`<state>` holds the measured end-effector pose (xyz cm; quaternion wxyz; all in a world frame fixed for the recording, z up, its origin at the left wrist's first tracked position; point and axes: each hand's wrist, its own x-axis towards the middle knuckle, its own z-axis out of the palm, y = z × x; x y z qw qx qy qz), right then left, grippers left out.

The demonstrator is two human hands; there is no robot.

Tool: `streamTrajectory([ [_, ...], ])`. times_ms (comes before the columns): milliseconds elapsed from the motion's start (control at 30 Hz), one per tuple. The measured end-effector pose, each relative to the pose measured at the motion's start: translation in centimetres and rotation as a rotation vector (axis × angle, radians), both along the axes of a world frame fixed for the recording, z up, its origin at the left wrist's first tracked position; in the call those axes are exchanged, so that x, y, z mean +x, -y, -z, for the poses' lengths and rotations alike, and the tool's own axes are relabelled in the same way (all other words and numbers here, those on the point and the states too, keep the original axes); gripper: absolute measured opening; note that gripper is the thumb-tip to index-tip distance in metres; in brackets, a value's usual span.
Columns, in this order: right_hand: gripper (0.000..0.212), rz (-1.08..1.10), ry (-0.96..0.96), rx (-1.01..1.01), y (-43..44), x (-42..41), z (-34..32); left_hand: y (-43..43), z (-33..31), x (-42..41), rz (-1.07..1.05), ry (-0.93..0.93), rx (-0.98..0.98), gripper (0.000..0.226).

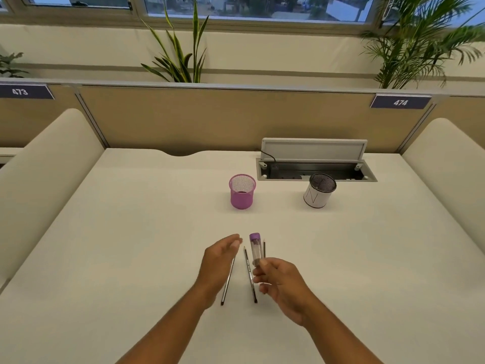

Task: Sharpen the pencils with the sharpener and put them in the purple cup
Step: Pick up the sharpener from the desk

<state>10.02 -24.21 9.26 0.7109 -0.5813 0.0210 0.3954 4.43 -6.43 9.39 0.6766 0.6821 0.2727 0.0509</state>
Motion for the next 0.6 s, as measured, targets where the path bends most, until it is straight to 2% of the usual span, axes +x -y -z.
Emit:
streamTrajectory([
  [100,0.033,-0.086,-0.007,0.062,-0.4,0.0,-0.3,0.7,-1.7,0.3,0.106,0.066,-0.376,0.036],
  [167,0.036,-0.127,0.009,0.056,-0.6,0.2,-0.3,1.0,-2.1,0.3,0.138,0.061,-0.437,0.039],
  [267,0.03,-0.162,0.066,-0.002,-0.7,0.6,-0.3,1.3,-1.9,0.5,0.104,0.069,-0.307,0.031],
  [400,0.014,-0.103,0.306,-0.226,-1.3,1.6,-0.8,0.7,-1.1,0.8,0.03,0.133,-0.046,0.02],
  [500,0.013,-0.015,0.423,-0.286,-1.8,2.5,-1.1,0.1,-0.6,0.8,0.064,0.159,0.104,0.02],
  [600,0.016,-0.042,0.529,-0.327,-2.3,3.0,-1.2,-0.2,0.0,0.6,0.09,0.162,0.188,0.019],
])
